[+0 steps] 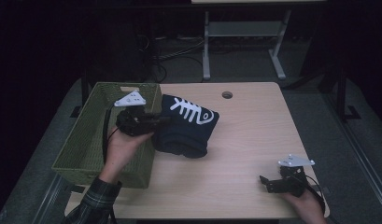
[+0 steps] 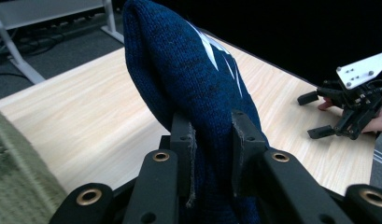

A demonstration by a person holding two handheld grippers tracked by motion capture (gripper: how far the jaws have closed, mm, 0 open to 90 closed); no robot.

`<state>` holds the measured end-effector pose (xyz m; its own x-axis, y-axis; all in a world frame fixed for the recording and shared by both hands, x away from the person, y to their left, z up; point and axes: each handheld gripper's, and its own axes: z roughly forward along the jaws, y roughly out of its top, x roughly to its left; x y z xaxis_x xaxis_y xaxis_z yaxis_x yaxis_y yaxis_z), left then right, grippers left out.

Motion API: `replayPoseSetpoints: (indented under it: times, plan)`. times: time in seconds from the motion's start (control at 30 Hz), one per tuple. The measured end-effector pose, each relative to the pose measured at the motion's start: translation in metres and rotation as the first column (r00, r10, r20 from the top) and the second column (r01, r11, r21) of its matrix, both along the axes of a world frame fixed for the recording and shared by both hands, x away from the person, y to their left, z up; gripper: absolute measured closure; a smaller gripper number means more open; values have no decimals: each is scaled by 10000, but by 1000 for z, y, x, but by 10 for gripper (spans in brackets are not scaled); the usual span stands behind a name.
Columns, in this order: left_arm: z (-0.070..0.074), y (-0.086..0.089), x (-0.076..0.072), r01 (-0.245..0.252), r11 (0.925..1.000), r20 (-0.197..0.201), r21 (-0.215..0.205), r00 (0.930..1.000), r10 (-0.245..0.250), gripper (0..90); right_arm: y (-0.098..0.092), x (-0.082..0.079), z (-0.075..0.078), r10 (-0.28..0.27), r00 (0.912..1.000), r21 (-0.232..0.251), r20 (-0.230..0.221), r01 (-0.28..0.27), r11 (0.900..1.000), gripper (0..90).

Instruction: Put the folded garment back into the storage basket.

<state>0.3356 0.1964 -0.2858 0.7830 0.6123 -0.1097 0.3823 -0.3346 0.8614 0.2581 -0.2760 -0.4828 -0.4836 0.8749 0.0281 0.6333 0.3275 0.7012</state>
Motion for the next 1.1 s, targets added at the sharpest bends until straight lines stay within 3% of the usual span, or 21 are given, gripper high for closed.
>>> replayPoseSetpoints:
  times: [0.3, 0.53, 0.83, 1.1]
  plan:
    - [16, 25, 0, -313, 9993, 229, -205, 9992, 318, 743, 0, 0, 0, 0, 10000, -3, 1, 0, 10000, 13]
    - [28, 42, -1, -534, 9985, 404, -136, 9977, 539, 743, 0, 0, 0, -2, 10000, -2, 2, 2, 10000, 13]
    - [40, 71, -3, -1073, 9937, 548, -316, 9925, 1089, 744, 0, 0, 0, -16, 10000, 2, 6, 16, 10000, 13]
    - [47, 100, -5, -1639, 9854, 658, -468, 9838, 1667, 744, 0, 0, 0, -33, 10000, 0, 11, 33, 10000, 13]
